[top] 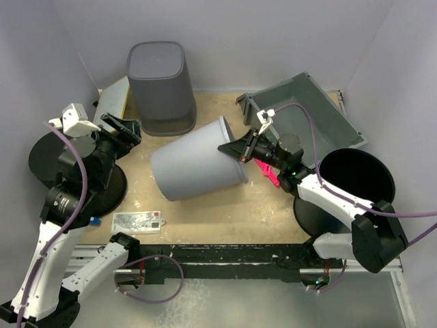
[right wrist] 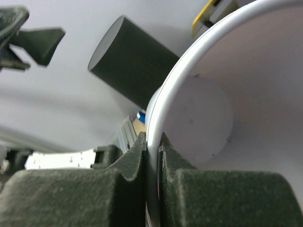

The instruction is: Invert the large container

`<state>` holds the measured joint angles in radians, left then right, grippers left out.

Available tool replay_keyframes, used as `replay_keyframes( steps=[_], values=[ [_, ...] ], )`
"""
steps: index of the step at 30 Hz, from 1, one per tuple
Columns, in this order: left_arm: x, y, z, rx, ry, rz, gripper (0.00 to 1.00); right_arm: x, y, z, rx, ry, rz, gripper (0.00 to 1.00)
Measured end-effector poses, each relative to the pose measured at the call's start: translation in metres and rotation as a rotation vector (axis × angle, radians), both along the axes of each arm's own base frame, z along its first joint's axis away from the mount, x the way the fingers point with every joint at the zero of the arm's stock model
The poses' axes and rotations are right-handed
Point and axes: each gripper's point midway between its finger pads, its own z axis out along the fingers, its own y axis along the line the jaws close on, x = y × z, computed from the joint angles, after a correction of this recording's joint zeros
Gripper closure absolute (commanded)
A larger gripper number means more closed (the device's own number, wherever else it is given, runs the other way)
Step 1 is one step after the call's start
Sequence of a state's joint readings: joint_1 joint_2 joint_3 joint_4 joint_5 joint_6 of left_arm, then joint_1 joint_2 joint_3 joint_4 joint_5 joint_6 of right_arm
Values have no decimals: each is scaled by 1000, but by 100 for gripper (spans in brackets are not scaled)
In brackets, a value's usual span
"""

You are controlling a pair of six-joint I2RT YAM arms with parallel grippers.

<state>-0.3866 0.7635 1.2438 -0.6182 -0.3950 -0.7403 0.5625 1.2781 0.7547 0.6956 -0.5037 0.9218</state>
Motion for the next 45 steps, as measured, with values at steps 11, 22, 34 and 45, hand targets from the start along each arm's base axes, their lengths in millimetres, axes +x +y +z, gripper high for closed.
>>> replay_keyframes(
  steps=[11, 22, 34, 45],
  values=[
    [30, -13, -78, 60, 280, 18, 26, 11, -11, -26, 56, 115, -116, 85],
    [14, -30, -133, 63, 420, -92, 25, 4, -15, -55, -15, 164, -118, 49],
    [0, -36, -178, 22, 552, -170, 25, -9, -27, -69, -126, 178, -121, 26],
    [-5, -44, -187, 5, 577, -218, 25, -5, -49, -36, -243, 52, -212, 25]
  ],
)
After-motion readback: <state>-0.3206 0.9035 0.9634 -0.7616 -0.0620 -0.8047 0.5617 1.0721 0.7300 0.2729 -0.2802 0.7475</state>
